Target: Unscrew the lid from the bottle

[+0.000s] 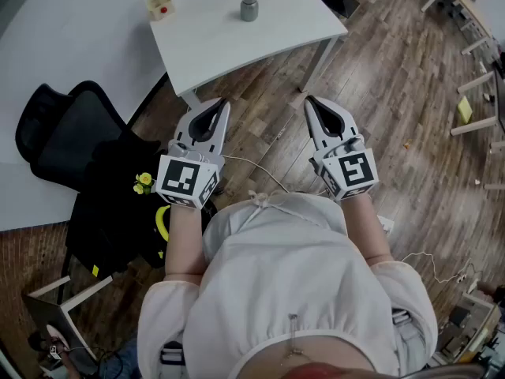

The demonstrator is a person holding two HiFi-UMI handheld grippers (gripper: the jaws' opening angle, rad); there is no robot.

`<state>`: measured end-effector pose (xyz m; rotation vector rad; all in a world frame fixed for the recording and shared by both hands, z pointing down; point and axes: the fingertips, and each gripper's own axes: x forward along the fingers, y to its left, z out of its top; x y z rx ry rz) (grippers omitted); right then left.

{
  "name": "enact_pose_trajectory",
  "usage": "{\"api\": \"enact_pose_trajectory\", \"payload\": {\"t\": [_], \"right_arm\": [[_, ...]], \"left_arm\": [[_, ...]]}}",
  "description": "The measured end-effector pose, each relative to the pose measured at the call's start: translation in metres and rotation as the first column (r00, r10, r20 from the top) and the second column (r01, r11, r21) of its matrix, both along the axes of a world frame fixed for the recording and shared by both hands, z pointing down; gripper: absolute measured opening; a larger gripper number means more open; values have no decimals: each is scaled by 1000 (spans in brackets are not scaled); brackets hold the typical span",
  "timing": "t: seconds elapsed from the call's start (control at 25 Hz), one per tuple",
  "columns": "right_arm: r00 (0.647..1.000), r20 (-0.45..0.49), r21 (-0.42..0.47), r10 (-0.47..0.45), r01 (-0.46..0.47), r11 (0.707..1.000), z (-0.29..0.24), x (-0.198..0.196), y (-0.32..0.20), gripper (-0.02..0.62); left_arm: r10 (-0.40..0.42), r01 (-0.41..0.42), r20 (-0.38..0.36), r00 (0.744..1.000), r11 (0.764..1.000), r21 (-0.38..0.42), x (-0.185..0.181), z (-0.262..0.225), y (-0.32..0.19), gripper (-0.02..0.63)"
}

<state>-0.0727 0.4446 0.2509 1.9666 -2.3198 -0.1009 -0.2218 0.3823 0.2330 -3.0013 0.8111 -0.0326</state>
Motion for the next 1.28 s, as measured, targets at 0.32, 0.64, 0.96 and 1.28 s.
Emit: {"api": "enact_pose_trajectory", "payload": {"t": [0.32,0.64,0.96,1.28], "right_arm": [[1000,16,-9,6,-6,1000,4,-7,-3,2],[998,56,-54,-2,5,999,19,-13,-18,6],[996,74,22,46,-48,999,11,30,-49,417],[991,115,-1,-71,72,997,33,76,-111,417]], "left_arm": [[7,-7,4,1000,1000,-13,-5,6,-1,21],[12,-11,6,1000,997,-71,-12,28,-12,21],[-119,116,-34,992,990,-78,-9,33,-50,365],[-217,217,13,976,969,-115,38,47,-93,364]]}}
